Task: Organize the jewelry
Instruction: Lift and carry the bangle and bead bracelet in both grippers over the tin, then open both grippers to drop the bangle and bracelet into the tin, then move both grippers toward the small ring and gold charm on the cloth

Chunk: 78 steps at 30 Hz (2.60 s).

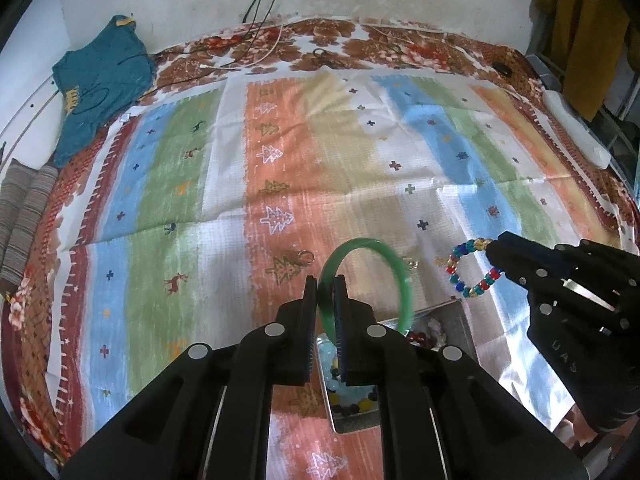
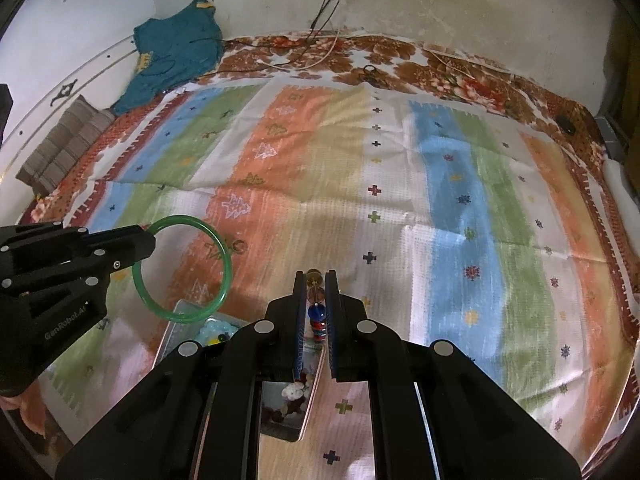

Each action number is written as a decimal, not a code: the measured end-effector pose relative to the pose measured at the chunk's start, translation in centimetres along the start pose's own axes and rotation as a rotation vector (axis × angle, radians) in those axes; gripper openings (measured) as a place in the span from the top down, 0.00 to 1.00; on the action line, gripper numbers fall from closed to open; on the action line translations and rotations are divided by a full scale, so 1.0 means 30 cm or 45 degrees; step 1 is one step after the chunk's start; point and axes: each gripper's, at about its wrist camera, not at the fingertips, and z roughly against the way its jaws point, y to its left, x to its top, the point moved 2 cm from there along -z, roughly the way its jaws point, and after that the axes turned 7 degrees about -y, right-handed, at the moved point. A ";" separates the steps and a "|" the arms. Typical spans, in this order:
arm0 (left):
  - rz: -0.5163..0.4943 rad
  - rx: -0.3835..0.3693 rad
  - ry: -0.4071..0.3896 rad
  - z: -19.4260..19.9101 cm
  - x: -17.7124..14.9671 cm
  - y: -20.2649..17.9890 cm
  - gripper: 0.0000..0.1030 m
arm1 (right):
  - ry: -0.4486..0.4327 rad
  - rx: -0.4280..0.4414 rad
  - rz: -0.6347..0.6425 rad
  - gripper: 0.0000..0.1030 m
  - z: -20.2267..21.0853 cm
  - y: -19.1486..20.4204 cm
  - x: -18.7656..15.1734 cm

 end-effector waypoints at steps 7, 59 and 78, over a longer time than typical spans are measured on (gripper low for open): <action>-0.004 -0.020 -0.019 0.052 -0.038 -0.011 0.91 | -0.010 0.020 0.007 0.90 0.036 0.016 -0.020; 0.078 0.037 0.074 0.030 -0.088 0.053 0.42 | 0.173 -0.022 -0.090 0.56 -0.007 -0.012 -0.124; 0.173 0.063 0.145 -0.130 -0.014 0.110 0.38 | 0.253 -0.026 -0.090 0.55 -0.129 -0.037 -0.090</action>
